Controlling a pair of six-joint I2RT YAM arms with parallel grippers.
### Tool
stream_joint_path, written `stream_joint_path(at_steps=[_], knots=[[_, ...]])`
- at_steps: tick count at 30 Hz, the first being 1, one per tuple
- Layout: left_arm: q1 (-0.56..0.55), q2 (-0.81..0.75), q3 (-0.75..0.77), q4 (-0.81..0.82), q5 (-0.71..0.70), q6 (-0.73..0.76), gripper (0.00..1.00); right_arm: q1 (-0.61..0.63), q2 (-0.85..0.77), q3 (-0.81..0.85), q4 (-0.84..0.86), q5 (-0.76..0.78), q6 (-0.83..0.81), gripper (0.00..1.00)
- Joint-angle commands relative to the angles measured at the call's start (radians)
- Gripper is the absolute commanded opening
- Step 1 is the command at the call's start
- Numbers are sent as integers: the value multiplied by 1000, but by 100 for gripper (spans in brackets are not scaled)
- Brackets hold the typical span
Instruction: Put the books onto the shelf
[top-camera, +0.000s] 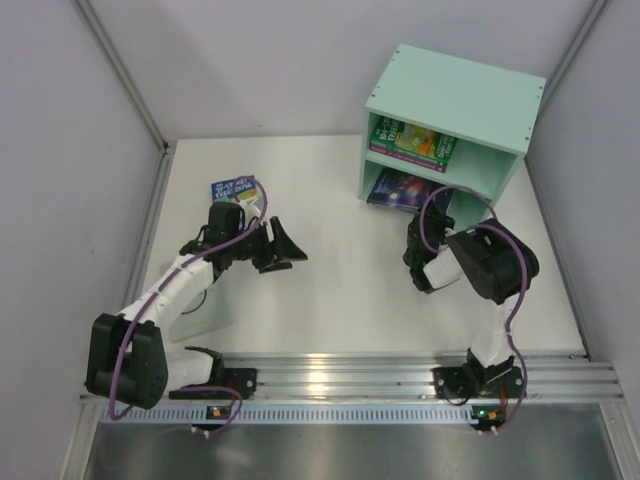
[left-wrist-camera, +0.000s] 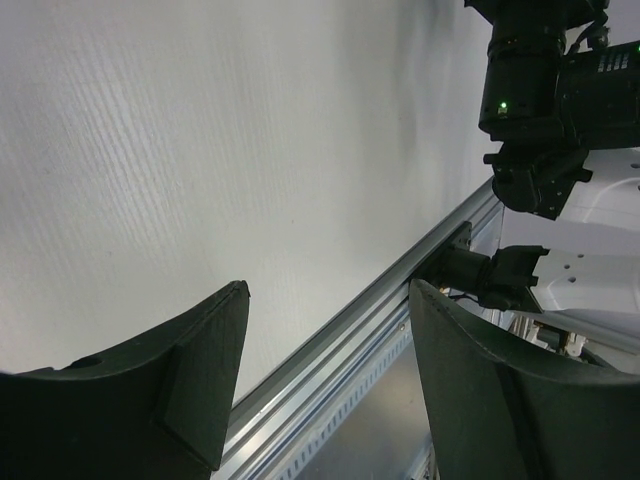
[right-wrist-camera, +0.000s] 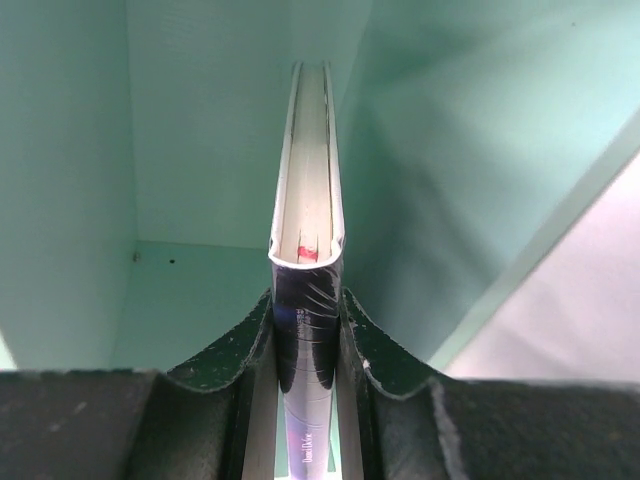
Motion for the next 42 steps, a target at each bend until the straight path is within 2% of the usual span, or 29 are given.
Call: stream_joint_path(at_steps=[1,6,11,27,30,31,34,38,42], knots=[[4,-23,-9,65,35,15,70,-52,2,57,275,-48,14,0],[4,-28,-1,69,33,10,70,-98,46,92,277,-182,20,0],[4,-31,-3,74,31,7,70,-89,58,100,277,-140,22,0],[4,-56,-4,60,31,15,70,-69,161,181,278,-143,59,0],[4,-54,-4,63,35,13,70,-69,163,184,277,-163,46,11],[4,-53,-4,65,36,13,70,-69,161,180,277,-171,54,18],[4,-51,-1,65,36,13,70,-71,153,158,261,-189,86,28],[4,-54,-3,62,38,16,70,-75,95,134,156,-234,106,33],[4,-59,-6,62,35,16,70,-78,40,115,70,-258,112,44]])
